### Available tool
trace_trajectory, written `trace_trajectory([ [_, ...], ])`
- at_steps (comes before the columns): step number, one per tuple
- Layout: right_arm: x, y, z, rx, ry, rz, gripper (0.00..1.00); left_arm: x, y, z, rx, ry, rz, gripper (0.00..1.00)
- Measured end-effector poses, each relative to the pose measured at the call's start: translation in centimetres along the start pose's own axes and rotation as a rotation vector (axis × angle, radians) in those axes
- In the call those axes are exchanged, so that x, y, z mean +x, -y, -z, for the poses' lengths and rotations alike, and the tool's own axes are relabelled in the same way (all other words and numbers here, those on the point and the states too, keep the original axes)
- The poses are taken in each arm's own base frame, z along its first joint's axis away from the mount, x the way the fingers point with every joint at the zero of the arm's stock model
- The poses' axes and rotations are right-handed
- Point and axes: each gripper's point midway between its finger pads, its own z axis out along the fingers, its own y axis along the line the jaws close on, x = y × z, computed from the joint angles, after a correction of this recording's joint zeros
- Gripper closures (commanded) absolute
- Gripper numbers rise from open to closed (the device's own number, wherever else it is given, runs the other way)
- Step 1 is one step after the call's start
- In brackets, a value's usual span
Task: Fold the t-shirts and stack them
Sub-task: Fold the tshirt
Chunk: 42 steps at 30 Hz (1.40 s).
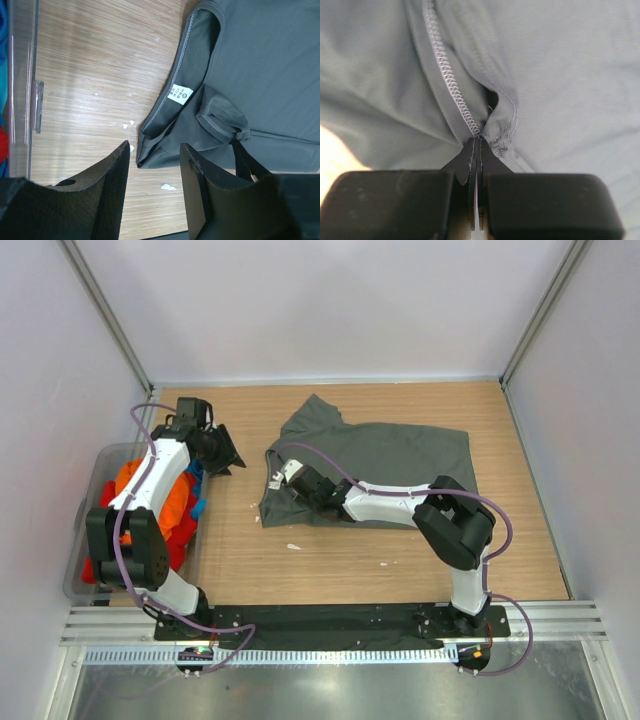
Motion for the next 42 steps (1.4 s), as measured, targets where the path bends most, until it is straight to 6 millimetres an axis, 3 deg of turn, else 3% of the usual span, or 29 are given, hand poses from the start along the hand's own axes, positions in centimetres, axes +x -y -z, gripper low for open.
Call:
trace_trajectory([
  [14,-2.3,5.0,-0.3,0.157,0.056,-0.105,0.99,-0.2,-0.3,0.0,-0.019,0.011,0.000,0.53],
  [24,-1.5,7.3,-1.1,0.179,0.049,-0.255,0.99,-0.5,-1.1,-0.1,-0.060,0.032,-0.012,0.52],
  [31,-1.6,6.2,-1.4,0.113,0.053,-0.344,0.76,-0.3,-1.3,0.2,-0.077,0.029,-0.020,0.52],
  [37,-1.8,6.2,0.3,0.084,0.046,-0.467,0.69,2.2,1.2,1.4,-0.042,0.013,-0.110,0.52],
  [42,-1.2,8.1,3.1,0.134,0.004,-0.654,0.69,6.8,1.8,0.7,-0.038,-0.063,-0.184,0.53],
])
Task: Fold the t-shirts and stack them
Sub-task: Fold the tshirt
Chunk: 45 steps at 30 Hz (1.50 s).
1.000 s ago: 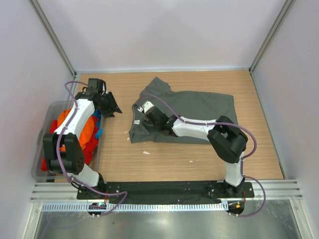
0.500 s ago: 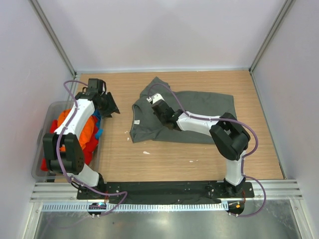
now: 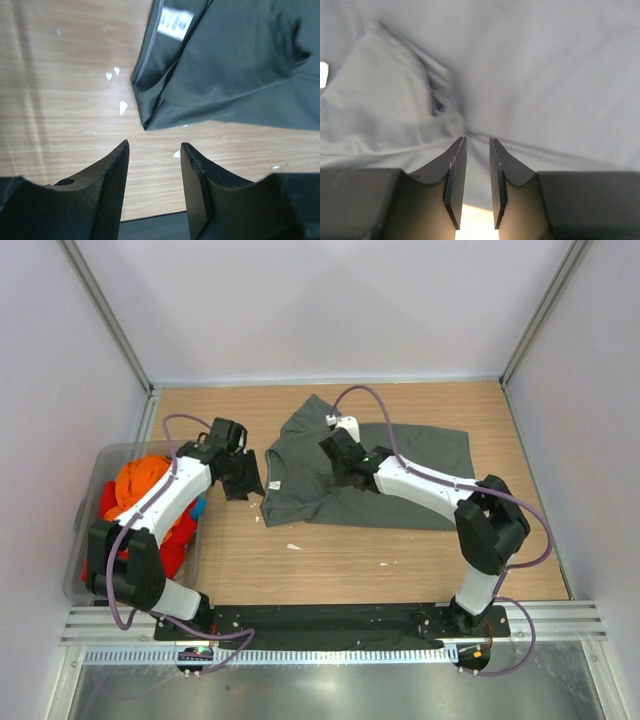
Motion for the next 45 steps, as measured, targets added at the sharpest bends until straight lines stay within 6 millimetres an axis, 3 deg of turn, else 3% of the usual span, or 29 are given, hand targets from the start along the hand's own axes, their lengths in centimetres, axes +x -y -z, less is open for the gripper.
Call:
trace_trajectory([
  [5,1.3,4.4,1.5,0.083,-0.060,-0.197,0.70,4.1,0.2,-1.8,-0.022,-0.104,-0.013,0.56],
  [9,5.5,9.2,2.2,0.184,-0.140,-0.300,0.71,5.5,1.3,-3.4,-0.023,-0.135,-0.025,0.57],
  [15,10.9,13.4,2.7,0.295,-0.244,-0.380,0.71,6.9,0.8,-5.2,-0.053,-0.167,-0.006,0.58],
  [22,13.9,14.8,3.1,0.346,-0.291,-0.392,0.72,7.1,-1.9,-7.7,-0.202,-0.166,-0.005,0.60],
  [29,16.1,16.4,3.5,0.413,-0.327,-0.376,0.72,6.4,-4.5,-7.3,-0.360,-0.123,-0.036,0.60],
  [35,16.7,17.3,3.5,0.447,-0.324,-0.372,0.72,5.0,-4.7,-6.5,-0.412,-0.076,-0.056,0.60],
  [40,16.6,17.5,3.5,0.452,-0.314,-0.372,0.71,5.0,-4.8,-5.6,-0.415,-0.072,-0.061,0.58],
  [45,15.3,17.1,4.5,0.396,-0.272,-0.380,0.66,4.1,-3.0,-3.2,-0.331,-0.038,-0.050,0.55],
])
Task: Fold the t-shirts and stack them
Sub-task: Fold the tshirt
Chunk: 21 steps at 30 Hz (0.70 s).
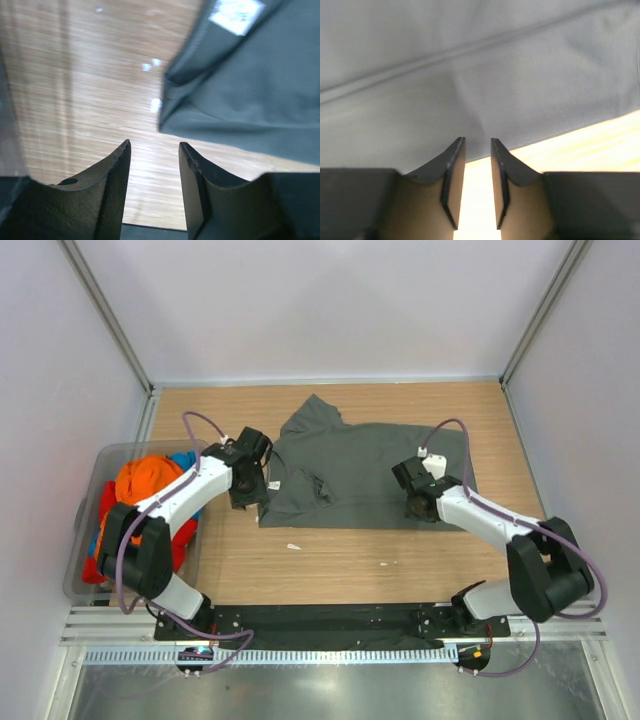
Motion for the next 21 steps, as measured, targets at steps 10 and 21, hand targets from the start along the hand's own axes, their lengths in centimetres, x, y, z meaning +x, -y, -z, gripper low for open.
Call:
trace_trajectory([
  [10,-7.0,-9.5,6.8,-0.425,0.237,0.174,0.49,-4.4,1.7,4.1,0.293,-0.001,0.139,0.53],
  [21,-6.5,-25.1,7.4,-0.662,0.325,0.624,0.37,-5.1,1.4,2.7,0.359,-0.066,0.173,0.53],
])
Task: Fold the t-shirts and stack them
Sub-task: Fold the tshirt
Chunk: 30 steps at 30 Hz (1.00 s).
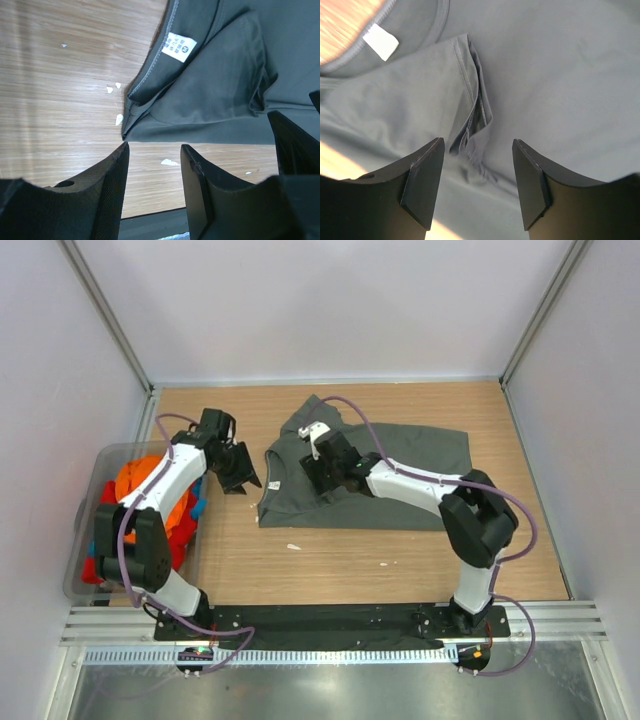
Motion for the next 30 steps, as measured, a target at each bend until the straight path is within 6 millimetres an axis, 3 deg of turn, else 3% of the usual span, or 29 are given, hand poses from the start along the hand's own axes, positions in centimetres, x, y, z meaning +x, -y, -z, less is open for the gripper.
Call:
trace_trajectory([
  [4,1.0,-0.5,-2.6,-0.012,-0.050,0.067,0.37,0.6,-0.8,-1.2,-0.031,-0.035,0.001,0.53],
  [8,1.4,-0.6,-3.9,-0.014,-0.069,0.110,0.37,0.7,-1.6,-2.4,-0.066,-0.058,0.007,0.53],
  [18,1.8,-0.8,-3.9,-0.019,-0.075,0.167,0.41,0.7,-2.3,-3.2,-0.101,-0.062,0.007,0.53],
  [30,2.7,2.8,-3.8,0.183,-0.095,0.189,0.58,0.4,-2.8,-3.2,-0.128,-0.046,0.005,0.53],
])
